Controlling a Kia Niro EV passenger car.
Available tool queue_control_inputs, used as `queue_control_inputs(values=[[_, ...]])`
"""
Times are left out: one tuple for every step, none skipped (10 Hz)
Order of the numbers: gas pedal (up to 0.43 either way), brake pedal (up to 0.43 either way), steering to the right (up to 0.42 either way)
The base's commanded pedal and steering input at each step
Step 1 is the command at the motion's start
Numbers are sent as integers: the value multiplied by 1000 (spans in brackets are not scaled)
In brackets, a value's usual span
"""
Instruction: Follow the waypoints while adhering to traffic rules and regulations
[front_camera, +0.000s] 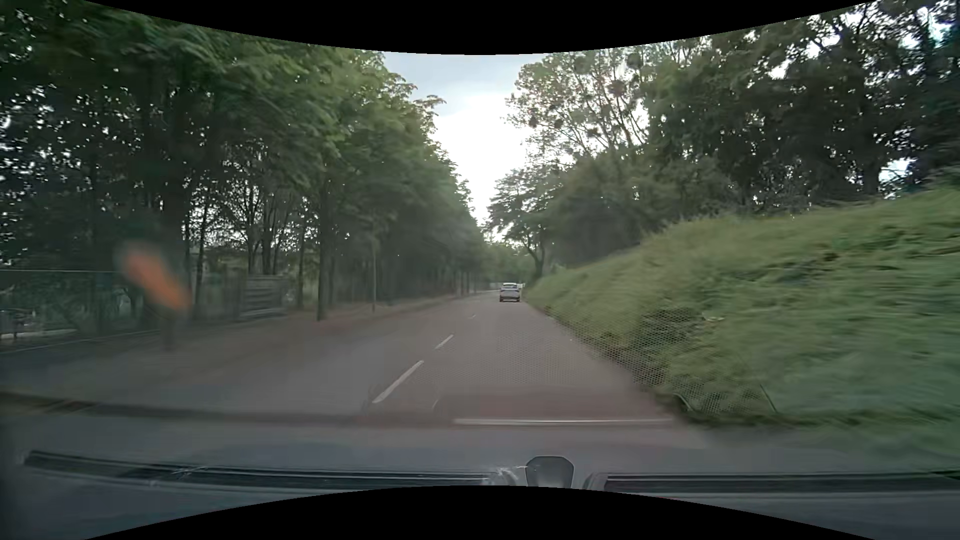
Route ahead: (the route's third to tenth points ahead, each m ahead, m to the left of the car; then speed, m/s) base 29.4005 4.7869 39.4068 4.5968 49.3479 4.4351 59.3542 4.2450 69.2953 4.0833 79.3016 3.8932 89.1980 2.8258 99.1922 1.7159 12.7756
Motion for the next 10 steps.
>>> queue_control_inputs(values=[[67, 0, -6], [67, 0, -6], [67, 0, -6], [67, 0, -7], [67, 0, -6], [67, 0, -4], [67, 0, -4], [67, 0, -4], [67, 0, -4], [67, 0, -3]])
